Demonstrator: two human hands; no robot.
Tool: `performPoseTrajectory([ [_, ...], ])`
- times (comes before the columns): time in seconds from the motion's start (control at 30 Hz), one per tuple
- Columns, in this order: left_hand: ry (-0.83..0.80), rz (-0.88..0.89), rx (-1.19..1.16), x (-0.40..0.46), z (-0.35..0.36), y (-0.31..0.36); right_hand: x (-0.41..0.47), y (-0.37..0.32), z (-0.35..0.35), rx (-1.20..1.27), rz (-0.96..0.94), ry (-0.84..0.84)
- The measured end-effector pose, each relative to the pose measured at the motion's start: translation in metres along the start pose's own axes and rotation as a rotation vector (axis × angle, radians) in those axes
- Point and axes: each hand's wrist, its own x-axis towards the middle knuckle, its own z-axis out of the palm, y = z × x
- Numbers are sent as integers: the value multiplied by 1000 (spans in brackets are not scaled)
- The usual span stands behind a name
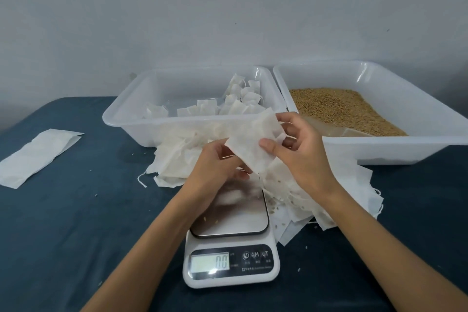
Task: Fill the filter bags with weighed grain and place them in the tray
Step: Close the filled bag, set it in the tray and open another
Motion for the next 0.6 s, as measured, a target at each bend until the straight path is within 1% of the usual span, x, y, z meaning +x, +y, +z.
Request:
performPoseTrajectory([
  [0.07,-21,-8,-67,-1,0,3,-1,0,3,-16,-13,29],
  [0.17,-33,-34,-192,-1,0,7,-2,0,3,-73,-48,124],
  [0.23,-22,-10,-150,-1,0,7,-2,-1,1,-88,-61,162],
  [0.3,-15,43,-74,-1,0,4,-2,-1,1,-110,-71,156],
  [0.37,17,71,-50,-1,1,3,-4,0,3,-181,-103,153],
  [0.43,64,84,-47,-2,1,6,-6,2,4,-393,-237,165],
  [0.5,111,96,-55,-2,0,9,-8,4,6,-621,-447,180],
  [0.53,132,100,-56,-2,0,10,-9,4,7,-676,-536,194],
  [0.6,168,108,-40,-2,1,12,-10,4,9,-703,-659,235],
])
